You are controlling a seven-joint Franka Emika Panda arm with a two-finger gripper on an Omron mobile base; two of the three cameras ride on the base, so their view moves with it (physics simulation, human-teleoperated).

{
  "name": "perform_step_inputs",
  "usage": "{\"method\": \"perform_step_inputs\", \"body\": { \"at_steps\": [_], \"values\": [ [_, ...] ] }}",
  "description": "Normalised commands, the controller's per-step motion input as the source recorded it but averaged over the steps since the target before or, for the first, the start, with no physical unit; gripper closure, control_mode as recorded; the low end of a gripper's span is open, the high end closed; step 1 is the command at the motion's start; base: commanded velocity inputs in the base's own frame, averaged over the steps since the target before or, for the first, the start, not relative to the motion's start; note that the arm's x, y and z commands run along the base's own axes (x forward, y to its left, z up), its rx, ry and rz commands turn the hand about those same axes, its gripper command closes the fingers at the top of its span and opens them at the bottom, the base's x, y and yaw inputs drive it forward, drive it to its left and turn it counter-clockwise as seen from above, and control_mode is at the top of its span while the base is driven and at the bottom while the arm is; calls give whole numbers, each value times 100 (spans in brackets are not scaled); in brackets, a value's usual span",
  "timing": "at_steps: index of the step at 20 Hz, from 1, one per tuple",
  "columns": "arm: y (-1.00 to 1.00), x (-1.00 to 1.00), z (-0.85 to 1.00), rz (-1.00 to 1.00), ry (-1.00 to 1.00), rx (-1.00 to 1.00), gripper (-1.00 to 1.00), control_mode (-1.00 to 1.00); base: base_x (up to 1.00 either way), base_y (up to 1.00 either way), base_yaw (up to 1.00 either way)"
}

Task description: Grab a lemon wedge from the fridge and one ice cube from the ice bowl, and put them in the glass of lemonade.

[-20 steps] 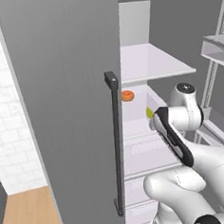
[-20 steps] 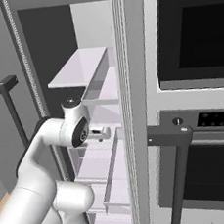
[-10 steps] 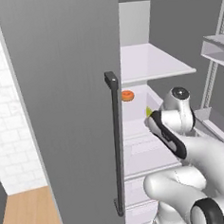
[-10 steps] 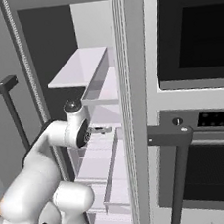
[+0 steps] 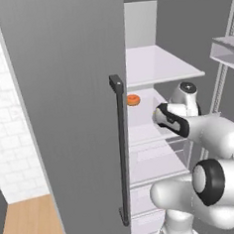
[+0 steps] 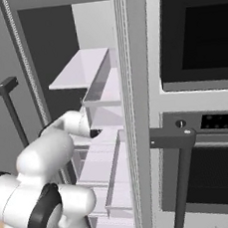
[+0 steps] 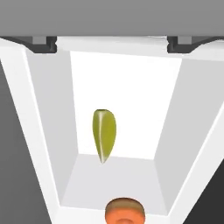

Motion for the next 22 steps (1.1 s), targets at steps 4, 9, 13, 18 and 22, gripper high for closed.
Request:
{"method": "perform_step_inputs", "body": {
  "at_steps": [4,9,13,18,22],
  "values": [
    [-19,33,-15,0,1,2,-100,-100,0,0,0],
    [1,30,-32,0,1,0,-100,-100,0,0,0],
    [16,11,-9,0,0,0,-100,-100,0,0,0],
    [20,0,0,0,0,0,-100,-100,0,0,0],
    [0,28,-1,0,1,0,-100,-100,0,0,0]
  ]
}}
